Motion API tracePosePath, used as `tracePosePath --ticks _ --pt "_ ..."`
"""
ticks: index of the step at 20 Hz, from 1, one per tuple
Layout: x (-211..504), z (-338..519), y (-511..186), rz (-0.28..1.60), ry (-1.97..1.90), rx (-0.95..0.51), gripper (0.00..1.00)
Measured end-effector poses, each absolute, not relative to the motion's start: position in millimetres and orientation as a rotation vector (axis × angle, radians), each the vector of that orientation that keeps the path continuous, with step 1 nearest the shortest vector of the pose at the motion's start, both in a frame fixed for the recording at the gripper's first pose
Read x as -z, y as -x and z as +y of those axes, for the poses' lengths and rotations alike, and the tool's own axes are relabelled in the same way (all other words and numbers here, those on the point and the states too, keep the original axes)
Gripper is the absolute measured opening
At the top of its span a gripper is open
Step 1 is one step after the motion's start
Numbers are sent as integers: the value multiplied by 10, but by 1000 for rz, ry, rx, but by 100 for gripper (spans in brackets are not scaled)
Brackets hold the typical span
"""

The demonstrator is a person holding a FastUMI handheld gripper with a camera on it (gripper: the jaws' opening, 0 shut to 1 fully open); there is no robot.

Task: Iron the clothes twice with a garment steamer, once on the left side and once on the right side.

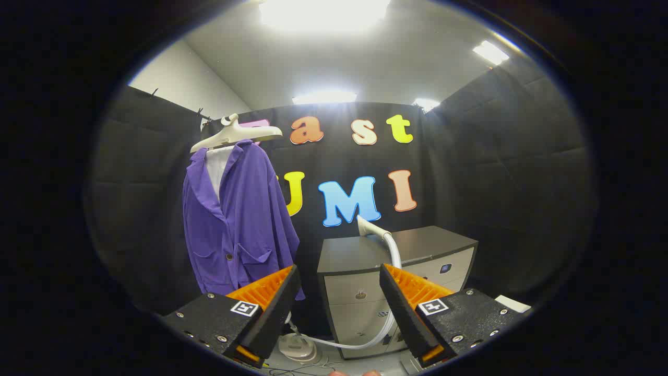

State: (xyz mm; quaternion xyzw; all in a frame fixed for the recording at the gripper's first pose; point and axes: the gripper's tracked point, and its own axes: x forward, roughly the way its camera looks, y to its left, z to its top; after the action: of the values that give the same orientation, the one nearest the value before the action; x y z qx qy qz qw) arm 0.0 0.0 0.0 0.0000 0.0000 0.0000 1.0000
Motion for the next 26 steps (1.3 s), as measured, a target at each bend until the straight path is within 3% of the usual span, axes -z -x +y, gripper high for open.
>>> tracePosePath --ticks 26 --pt "-45 -190 4 33 50 15 95"
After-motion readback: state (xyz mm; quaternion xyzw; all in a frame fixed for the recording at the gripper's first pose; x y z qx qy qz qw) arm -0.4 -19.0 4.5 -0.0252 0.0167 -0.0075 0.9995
